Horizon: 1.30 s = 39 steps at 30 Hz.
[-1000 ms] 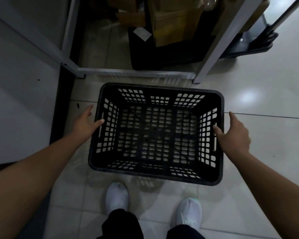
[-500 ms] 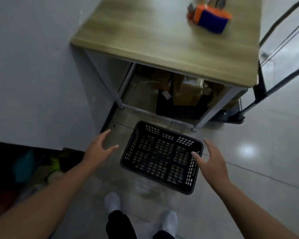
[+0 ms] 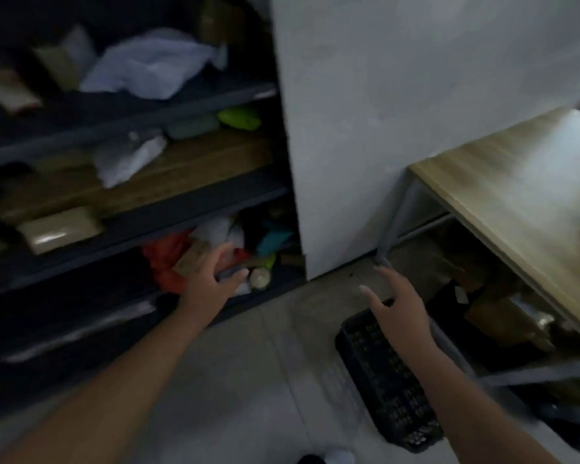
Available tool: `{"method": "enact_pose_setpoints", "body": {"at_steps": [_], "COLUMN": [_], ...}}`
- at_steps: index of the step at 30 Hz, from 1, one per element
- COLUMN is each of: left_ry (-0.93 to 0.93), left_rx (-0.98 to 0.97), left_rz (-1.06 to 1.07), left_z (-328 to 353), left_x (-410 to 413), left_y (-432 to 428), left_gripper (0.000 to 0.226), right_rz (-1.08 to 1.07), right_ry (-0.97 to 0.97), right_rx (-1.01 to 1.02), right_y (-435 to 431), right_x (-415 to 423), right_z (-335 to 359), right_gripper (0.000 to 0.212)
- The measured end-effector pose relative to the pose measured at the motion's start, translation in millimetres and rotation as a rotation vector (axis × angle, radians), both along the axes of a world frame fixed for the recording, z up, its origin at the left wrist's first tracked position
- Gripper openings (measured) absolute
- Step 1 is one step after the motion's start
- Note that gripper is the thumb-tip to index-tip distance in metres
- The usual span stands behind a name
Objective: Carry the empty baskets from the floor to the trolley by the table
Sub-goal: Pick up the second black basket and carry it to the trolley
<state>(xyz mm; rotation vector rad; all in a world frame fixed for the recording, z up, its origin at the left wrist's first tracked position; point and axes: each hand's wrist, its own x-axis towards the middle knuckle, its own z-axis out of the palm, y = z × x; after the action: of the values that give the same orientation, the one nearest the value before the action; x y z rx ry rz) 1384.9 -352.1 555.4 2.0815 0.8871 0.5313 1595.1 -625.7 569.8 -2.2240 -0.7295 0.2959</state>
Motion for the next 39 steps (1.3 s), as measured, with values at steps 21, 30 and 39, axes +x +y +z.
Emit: {"method": "enact_pose_setpoints", "body": {"at_steps": [21, 30, 39], "left_ry": [-0.034, -0.154, -0.266], "left_rx": [-0.028, -0.073, -0.177], "left_rz": [1.447, 2.098, 2.459], "left_z": [67, 45, -41], "left_x": [-752, -866, -972], "left_y": [-107, -196, -251], "left_gripper": [0.043, 0.035, 0.04], "right_rz": [1.41, 1.826, 1.997], "right_ry": [0.129, 0.158, 0.106], "right_rx": [0.076, -0.058, -0.211], "right_y": [363, 438, 433], "right_x": [-654, -880, -1094], "right_z": [76, 41, -11], "right_gripper": [0.048, 0.041, 0.038]}}
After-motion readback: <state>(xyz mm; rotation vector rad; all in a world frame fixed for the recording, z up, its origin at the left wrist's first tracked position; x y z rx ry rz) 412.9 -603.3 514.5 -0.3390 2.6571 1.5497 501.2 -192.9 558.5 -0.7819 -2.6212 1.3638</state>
